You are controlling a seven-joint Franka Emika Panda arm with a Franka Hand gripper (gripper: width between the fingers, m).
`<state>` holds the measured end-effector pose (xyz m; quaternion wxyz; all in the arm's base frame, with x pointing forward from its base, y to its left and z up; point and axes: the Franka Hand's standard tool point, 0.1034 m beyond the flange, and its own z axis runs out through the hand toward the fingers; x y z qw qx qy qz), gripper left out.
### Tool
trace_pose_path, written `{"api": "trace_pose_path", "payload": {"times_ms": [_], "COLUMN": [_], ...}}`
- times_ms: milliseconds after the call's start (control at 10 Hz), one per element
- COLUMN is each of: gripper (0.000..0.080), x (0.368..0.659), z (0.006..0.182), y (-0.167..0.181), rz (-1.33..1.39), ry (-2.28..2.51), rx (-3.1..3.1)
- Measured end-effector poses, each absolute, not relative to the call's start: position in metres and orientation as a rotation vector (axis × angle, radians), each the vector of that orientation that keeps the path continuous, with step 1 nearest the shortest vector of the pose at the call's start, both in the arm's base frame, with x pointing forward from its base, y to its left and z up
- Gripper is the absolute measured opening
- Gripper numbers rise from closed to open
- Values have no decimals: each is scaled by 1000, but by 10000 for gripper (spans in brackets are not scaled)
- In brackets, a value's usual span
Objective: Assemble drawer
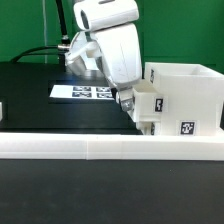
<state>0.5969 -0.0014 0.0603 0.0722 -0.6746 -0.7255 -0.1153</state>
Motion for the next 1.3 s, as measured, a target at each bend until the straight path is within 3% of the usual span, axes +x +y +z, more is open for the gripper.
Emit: {"api": "trace_pose_path", "payload": {"times_ms": [1300], "gripper": [648], "x": [595], "z": [56], "y": [9], "rz": [-358], "ry": [-2076], "rx": [-2195]}}
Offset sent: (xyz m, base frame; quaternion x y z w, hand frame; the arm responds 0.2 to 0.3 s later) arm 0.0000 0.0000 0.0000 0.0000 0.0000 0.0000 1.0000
